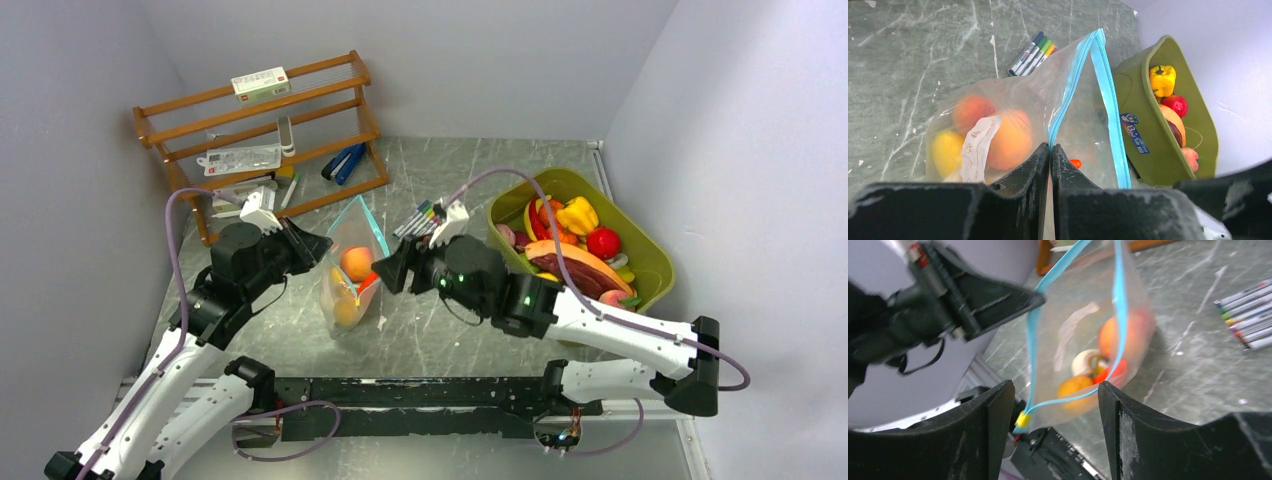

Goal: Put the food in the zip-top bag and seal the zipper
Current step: Adjust the zipper food storage bag at the center of the board.

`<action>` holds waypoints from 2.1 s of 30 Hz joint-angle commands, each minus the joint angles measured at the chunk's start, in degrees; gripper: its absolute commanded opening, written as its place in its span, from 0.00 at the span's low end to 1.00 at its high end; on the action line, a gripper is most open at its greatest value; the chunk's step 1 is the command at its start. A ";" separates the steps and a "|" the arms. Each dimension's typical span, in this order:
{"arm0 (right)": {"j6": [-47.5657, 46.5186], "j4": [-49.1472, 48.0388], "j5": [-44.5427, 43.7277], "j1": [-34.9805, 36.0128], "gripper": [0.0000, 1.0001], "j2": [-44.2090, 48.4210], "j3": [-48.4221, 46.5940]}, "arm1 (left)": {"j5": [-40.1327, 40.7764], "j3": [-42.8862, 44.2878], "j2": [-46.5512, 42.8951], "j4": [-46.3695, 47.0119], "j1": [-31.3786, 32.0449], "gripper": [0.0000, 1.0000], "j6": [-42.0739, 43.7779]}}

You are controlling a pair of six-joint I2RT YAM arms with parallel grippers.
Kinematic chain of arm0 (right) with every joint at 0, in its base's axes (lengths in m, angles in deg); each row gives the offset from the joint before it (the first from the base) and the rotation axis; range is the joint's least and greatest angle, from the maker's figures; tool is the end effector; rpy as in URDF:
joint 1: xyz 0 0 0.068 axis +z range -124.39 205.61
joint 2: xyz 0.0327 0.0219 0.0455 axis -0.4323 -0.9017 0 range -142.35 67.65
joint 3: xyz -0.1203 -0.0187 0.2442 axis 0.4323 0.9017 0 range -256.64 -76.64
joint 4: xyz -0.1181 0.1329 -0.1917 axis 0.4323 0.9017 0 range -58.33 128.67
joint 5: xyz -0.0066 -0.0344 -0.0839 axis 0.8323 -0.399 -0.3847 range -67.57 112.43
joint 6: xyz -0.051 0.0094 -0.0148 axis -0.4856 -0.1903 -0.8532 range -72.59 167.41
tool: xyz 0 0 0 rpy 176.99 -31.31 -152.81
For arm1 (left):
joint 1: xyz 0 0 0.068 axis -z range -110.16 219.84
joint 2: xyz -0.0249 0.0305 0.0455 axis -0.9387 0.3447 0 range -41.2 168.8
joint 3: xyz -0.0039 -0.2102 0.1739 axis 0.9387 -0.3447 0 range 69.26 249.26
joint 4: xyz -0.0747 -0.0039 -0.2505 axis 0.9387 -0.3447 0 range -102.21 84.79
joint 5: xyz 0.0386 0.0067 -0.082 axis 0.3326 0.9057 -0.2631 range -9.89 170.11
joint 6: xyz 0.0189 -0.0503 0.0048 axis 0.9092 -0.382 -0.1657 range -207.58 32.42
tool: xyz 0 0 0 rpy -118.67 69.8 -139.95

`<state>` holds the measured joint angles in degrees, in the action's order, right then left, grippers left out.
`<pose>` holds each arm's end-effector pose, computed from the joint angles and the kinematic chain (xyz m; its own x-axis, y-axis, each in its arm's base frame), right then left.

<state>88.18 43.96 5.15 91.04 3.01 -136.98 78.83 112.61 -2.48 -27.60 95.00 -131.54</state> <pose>0.1175 0.2314 0.3627 -0.5797 0.2315 -0.7812 -0.4904 0.6665 0.5615 0.1423 -0.0679 0.3248 -0.5072 -0.5285 -0.6808 0.1281 0.7349 -0.6659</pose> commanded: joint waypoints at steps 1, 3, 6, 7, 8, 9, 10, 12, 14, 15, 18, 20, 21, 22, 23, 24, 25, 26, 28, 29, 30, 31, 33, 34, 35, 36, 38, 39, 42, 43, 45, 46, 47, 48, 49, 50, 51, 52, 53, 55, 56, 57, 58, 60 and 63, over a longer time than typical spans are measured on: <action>2.35 -9.31 -10.73 7.94 0.62 0.52 6.28 | 1.69 -0.15 0.23 3.58 -0.31 0.07 0.37; 1.72 -12.60 -12.86 10.47 0.60 -0.26 8.25 | 1.50 -0.39 0.38 4.07 -0.30 0.07 0.29; -1.63 -20.58 -16.55 14.52 0.55 -1.47 11.55 | 1.33 -0.38 0.53 4.14 -0.30 0.07 0.39; -2.78 -22.67 -17.46 15.90 0.54 -2.10 12.02 | 1.46 -0.25 0.58 3.99 -0.34 0.07 0.53; -3.76 -24.41 -18.73 17.09 0.54 -2.80 12.10 | 1.59 -0.17 0.65 3.76 -0.30 0.07 0.67; -5.02 -25.80 -20.23 18.28 0.53 -3.74 12.09 | 1.61 -0.03 0.65 3.62 -0.34 0.07 0.76; -6.14 -27.23 -22.26 19.83 0.53 -4.75 12.13 | 1.80 -0.02 0.59 3.46 -0.30 0.07 0.93; -7.00 -28.54 -24.71 21.11 0.53 -7.12 11.87 | 2.06 -0.10 0.29 3.49 -0.30 0.07 1.06; -7.35 -29.38 -25.39 21.88 0.54 -9.13 11.45 | 2.29 -0.12 -0.02 3.58 -0.31 0.07 1.15; -7.40 -29.42 -25.66 22.27 0.54 -9.56 10.98 | 2.49 -0.11 -0.12 3.46 -0.32 0.07 1.16; -9.30 -31.59 -26.75 23.16 0.57 -11.09 10.63 | 2.84 -0.09 -0.41 2.91 -0.31 0.07 1.34; -8.40 -29.78 -28.05 23.28 0.58 -12.62 9.33 | 3.03 -0.17 -0.62 2.91 -0.34 0.07 1.49; -7.79 -28.81 -28.98 23.32 0.58 -13.44 8.70 | 3.05 -0.12 -0.66 2.96 -0.31 0.07 1.51; -7.58 -28.60 -29.69 23.27 0.58 -14.12 8.32 | 3.17 -0.08 -0.74 2.92 -0.30 0.07 1.51; -7.56 -28.70 -30.14 23.31 0.58 -14.79 8.12 | 3.16 0.00 -0.82 2.89 -0.30 0.07 1.51; -7.51 -28.69 -30.68 23.34 0.57 -15.49 7.86 | 3.21 0.06 -0.76 2.88 -0.30 0.07 1.47; -7.24 -28.35 -31.36 23.27 0.56 -16.13 7.46 | 3.20 0.13 -0.75 2.81 -0.34 0.07 1.43; -7.17 -28.00 -31.65 23.26 0.54 -16.73 6.93 | 3.24 0.06 -0.79 2.80 -0.30 0.07 1.35; -7.11 -27.22 -31.60 23.25 0.49 -17.23 6.32 | 3.31 -0.05 -0.92 2.71 -0.34 0.07 1.26; -6.66 -26.67 -31.64 23.27 0.45 -17.15 6.35 | 3.38 -0.07 -0.99 2.63 -0.30 0.07 1.25; -6.22 -26.54 -31.67 23.27 0.41 -16.94 6.67 | 3.54 -0.12 -1.06 2.50 -0.31 0.07 1.24; -6.00 -26.86 -31.69 23.28 0.36 -16.62 7.30 | 3.67 -0.19 -1.14 2.50 -0.30 0.07 1.21; -6.44 -27.39 -31.87 23.25 0.22 -15.98 8.58 | 3.58 -0.29 -1.27 2.61 -0.30 0.07 1.09; -7.28 -27.38 -32.10 23.25 0.11 -15.50 9.02 | 3.42 -0.22 -1.35 2.59 -0.30 0.07 1.14; -9.32 -27.79 -32.38 23.30 0.03 -14.57 9.46 | 3.16 -0.09 -1.41 2.68 -0.30 0.07 1.35; -12.31 -28.68 -32.50 23.19 0.00 -13.65 9.99 | 2.79 0.16 -1.47 2.86 -0.31 0.08 2.09; -19.56 -30.49 -31.34 22.79 0.00 -11.42 11.00 | -0.04 1.04 -1.54 4.63 -0.30 0.20 6.36; -22.61 -30.36 -30.82 22.57 0.00 -10.17 11.21 | -2.08 1.79 -1.65 5.24 -0.34 0.27 9.71; -29.73 -28.42 -25.06 20.06 0.00 -6.43 12.00 | -9.45 5.22 -2.69 6.46 -0.30 0.48 22.71; -31.53 -27.42 -21.31 18.56 0.00 -5.25 12.16 | -11.96 6.45 -3.22 6.68 -0.30 0.52 27.45; -34.07 -24.55 -12.47 15.32 0.00 -2.84 12.39 | -19.97 8.10 -4.56 7.22 -0.30 0.56 37.75; -35.59 -24.18 -6.93 13.55 0.00 -1.65 12.84 | -24.43 8.34 -5.32 6.77 -0.30 0.57 42.89; -37.58 -23.82 -2.45 12.33 0.00 -0.34 13.27 | -28.90 8.56 -6.11 5.82 -0.30 0.58 48.27; -39.42 -23.62 0.80 11.49 0.00 0.78 13.65 | -33.35 8.75 -6.83 4.31 -0.30 0.59 52.95; -41.15 -23.32 3.55 10.83 0.00 2.13 14.00 | -37.77 8.76 -7.56 2.58 -0.32 0.61 57.49; -43.06 -22.67 5.86 10.18 0.00 2.89 14.09 | -41.78 8.66 -8.24 0.83 -0.30 0.63 61.56; -44.54 -21.88 7.87 9.38 0.00 3.36 14.04 | -45.62 8.25 -8.86 -0.99 -0.31 0.66 65.76; -45.62 -21.15 9.85 8.65 0.00 3.80 13.90 | -48.92 7.90 -9.33 -2.14 -0.30 0.67 69.16; -46.59 -20.52 11.92 7.73 0.00 4.08 13.77 | -51.40 7.81 -9.62 -4.61 -0.30 0.69 72.24; -48.44 -19.25 16.15 6.27 0.00 4.18 13.31 | -54.04 7.23 -9.64 -5.98 -0.30 0.72 76.19; -49.42 -18.51 17.64 6.02 0.00 4.05 12.97 | -54.73 6.54 -9.36 -5.77 -0.30 0.73 77.01; -50.27 -17.86 18.74 5.89 0.00 3.92 12.68 | -55.41 6.00 -8.98 -5.47 -0.30 0.73 77.53; -51.01 -17.49 19.55 5.64 0.00 3.71 12.50 | -56.07 5.49 -8.47 -5.21 -0.30 0.73 77.92; -52.29 -16.76 22.03 5.06 0.00 3.39 12.06 | -57.86 4.74 -7.17 -4.64 -0.32 0.73 78.91; -53.87 -15.14 26.12 4.33 0.00 3.05 10.82 | -59.68 3.26 -5.69 -1.62 -0.30 0.72 78.94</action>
<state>38.83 26.85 23.03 96.37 6.20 -123.47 26.25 117.77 -10.18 -31.19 95.00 -57.69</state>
